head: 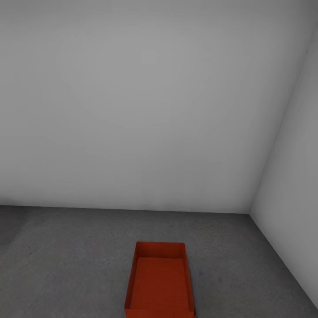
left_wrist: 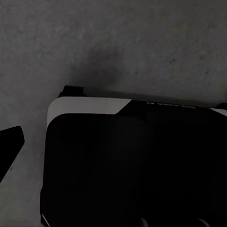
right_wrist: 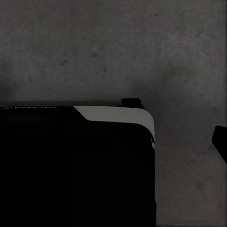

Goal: Move the two storage containers from the living room to the garage. In the garage, place one container on the floor and stack the other container on top of it (either order is fine).

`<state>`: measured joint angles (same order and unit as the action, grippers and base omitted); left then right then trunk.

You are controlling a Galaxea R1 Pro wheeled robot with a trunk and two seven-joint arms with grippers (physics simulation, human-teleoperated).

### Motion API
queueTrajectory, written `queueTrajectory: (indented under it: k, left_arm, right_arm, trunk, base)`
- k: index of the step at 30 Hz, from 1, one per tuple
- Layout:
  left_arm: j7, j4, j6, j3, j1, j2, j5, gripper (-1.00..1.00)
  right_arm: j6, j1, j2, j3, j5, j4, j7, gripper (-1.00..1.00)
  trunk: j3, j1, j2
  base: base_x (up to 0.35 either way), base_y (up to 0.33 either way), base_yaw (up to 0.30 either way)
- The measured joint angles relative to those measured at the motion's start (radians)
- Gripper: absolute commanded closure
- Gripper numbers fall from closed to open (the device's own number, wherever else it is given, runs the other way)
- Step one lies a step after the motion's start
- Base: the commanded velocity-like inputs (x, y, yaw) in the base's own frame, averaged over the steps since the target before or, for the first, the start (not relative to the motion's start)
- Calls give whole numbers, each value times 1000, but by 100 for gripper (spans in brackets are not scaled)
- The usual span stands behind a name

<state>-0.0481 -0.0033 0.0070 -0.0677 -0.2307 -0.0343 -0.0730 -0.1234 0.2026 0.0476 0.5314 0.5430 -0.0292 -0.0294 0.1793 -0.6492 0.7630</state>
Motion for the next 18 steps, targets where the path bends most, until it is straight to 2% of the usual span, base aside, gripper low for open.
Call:
queueTrajectory:
  k: [9,18]
  left_arm:
    - [0,0,-2,0,16,0,-3,-100]
    - [0,0,-5,-1,21,1,-4,-100]
  right_arm:
    - [-28,-50,-8,0,0,0,1,-100]
    - [-48,-58,-9,0,1,0,0,-100]
  trunk:
    - [0,0,0]
    - [-2,0,0]
  base:
    - [0,0,0]
    - [0,0,0]
